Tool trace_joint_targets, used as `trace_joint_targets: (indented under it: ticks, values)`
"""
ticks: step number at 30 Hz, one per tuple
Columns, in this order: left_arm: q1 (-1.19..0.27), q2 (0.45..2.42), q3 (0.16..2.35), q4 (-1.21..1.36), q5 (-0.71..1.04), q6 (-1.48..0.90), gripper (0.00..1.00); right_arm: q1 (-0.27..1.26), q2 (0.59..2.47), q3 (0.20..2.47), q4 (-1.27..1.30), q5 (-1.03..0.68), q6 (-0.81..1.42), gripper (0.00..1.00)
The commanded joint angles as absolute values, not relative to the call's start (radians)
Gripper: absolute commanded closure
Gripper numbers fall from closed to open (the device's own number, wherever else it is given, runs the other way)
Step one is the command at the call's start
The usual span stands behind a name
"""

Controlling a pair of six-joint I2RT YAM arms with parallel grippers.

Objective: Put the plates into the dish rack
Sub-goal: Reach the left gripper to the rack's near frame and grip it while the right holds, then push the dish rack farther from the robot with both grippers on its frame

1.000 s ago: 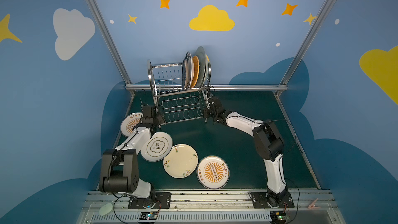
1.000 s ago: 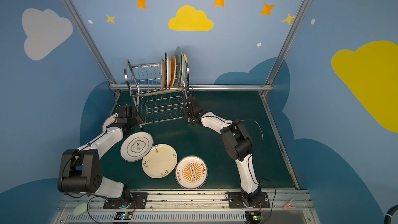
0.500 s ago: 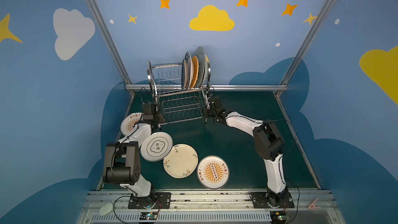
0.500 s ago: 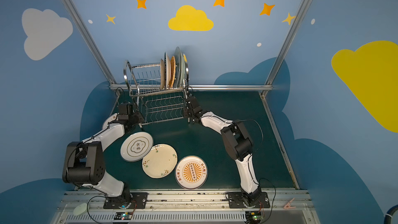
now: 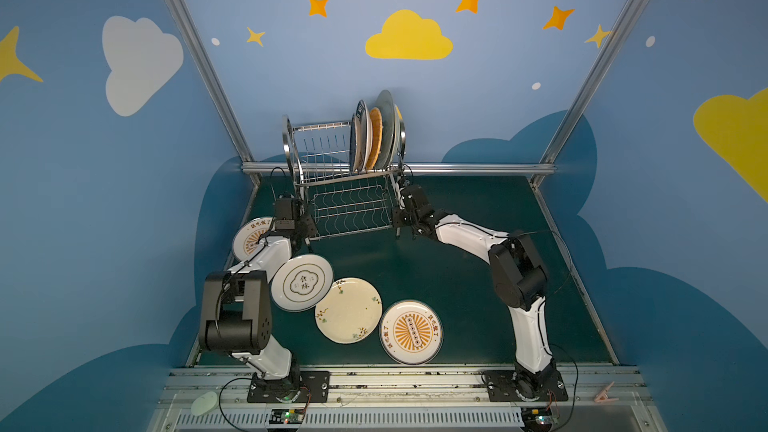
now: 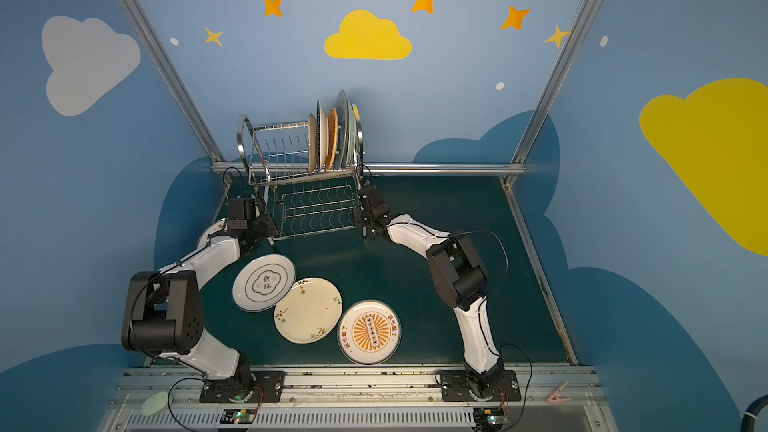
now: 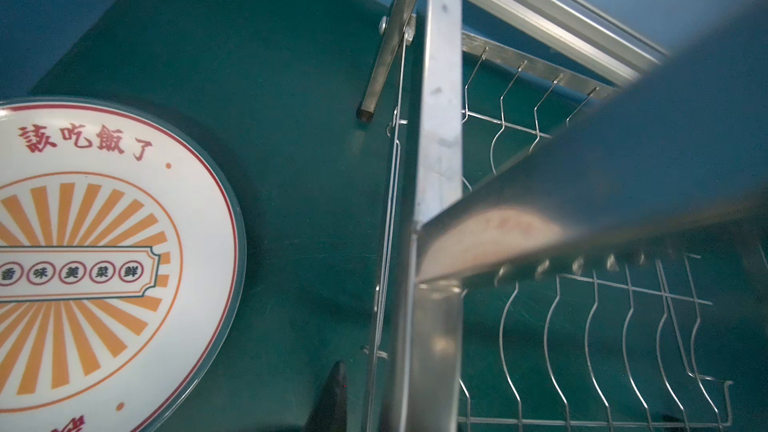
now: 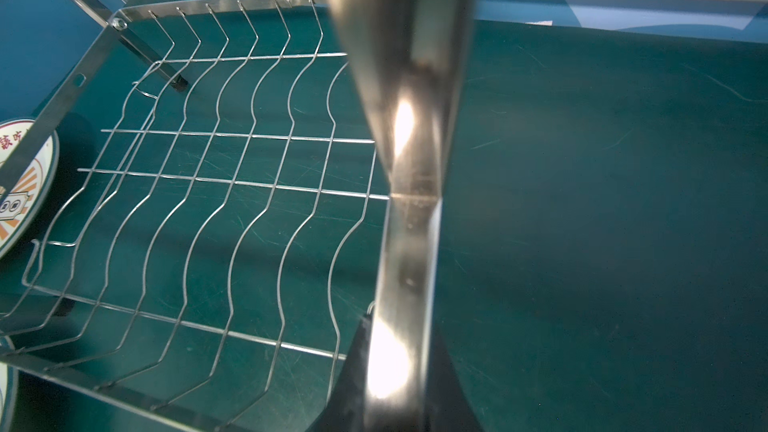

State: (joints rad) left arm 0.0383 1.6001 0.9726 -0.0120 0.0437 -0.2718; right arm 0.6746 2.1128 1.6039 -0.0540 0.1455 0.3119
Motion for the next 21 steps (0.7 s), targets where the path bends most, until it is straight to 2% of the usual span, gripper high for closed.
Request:
trace_joint_targets:
  ticks: [1,12,21]
  values:
    - [0.039,1.646,0.993,0.053,0.145,-0.392,0.95,0.64,2.018,1.577,-0.13,0.18,0.448,1.0]
    - [-0.016,1.695,1.032,0.068,0.157,-0.403,0.96,0.629,1.96,1.533,-0.154,0.266,0.46,1.0]
    - [-0.122,1.747,1.082,0.072,0.137,-0.429,0.96,0.582,1.876,1.437,-0.16,0.279,0.478,1.0]
